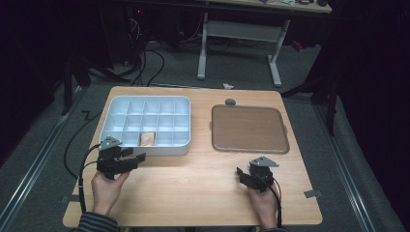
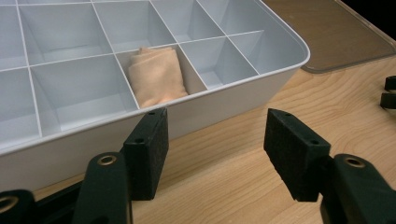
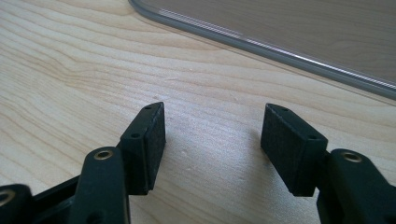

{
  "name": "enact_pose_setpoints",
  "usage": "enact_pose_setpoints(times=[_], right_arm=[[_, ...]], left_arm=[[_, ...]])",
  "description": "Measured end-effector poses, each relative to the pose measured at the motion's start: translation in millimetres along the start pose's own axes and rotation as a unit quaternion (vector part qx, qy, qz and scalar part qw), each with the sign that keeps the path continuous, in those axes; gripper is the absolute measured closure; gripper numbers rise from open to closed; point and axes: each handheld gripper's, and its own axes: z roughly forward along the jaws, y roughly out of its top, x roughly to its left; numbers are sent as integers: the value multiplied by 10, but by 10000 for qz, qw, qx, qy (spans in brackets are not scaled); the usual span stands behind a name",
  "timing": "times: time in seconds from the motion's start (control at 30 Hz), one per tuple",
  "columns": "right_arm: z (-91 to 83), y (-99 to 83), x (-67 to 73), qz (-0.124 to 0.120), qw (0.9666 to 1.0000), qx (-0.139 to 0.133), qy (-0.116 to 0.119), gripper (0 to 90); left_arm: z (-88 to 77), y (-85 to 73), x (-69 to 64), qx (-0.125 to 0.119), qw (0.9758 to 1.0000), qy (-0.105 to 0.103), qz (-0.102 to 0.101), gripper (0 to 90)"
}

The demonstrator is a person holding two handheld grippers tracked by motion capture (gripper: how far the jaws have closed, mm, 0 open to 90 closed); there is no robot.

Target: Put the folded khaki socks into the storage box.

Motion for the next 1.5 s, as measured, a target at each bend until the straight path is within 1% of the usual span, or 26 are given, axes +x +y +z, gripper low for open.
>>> enact_pose_setpoints(times=[0.07,0.4,0.8,1.13,1.3,1.5], right_arm=[[0,0,0,-1,10000,-1,0,404],[0,0,0,-1,10000,1,0,404],[0,0,0,-1,10000,0,0,404],[0,0,0,-2,10000,-1,0,404],[0,0,0,-4,10000,0,2,404],[0,0,0,-5,10000,-1,2,404]], left_arm=[[-4,-17,-8,-41,10000,-5,-30,404],[11,-102,-37,-22,9999,-82,-92,402],[82,-158,-99,99,9999,-116,18,400],[139,-222,-108,93,9997,-210,-82,399],[176,-242,-129,152,9997,-209,-39,398],[214,-266,-149,179,9995,-257,-42,398]])
